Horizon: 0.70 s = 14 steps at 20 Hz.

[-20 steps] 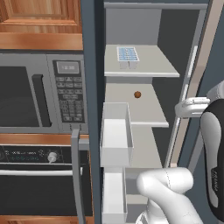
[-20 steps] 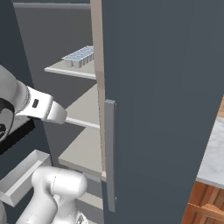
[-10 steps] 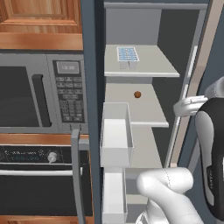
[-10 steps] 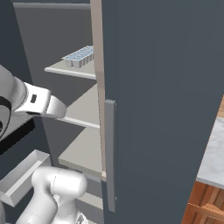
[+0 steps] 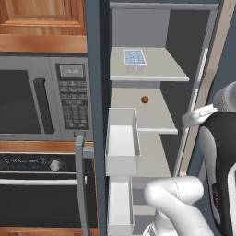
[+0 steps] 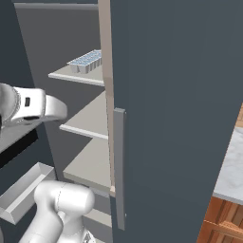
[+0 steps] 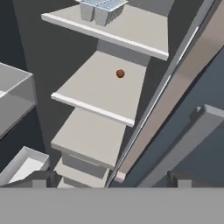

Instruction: Open the freezer door, pick up the ice cube tray from the freezer, and place it on the dining counter.

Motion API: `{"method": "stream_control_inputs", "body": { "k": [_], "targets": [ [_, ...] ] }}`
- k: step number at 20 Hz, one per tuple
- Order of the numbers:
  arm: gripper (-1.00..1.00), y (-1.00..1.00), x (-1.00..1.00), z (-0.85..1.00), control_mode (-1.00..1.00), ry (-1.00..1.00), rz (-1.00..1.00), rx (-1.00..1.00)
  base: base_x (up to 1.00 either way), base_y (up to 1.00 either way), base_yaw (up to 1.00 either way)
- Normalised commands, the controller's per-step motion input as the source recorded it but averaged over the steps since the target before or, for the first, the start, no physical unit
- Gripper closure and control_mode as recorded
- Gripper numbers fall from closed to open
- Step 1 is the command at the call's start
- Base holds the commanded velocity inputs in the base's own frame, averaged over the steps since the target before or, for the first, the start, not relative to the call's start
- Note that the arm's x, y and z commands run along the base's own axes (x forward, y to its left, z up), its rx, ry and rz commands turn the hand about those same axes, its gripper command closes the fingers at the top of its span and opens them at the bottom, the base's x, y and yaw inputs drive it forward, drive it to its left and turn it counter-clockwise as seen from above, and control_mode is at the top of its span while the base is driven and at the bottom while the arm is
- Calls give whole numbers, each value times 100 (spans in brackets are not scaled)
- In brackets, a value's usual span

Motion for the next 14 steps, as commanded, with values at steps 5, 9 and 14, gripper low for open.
{"method": "stream_control_inputs", "body": {
  "k": [5, 9, 14],
  "targets": [
    [-100, 25, 0, 3, -100, -4, 23, -16, 0, 0, 0],
    [-100, 31, 0, 0, -100, -5, 27, -24, 0, 0, 0],
    [-100, 19, 0, 0, -100, -7, 25, -25, 0, 0, 0]
  ]
}}
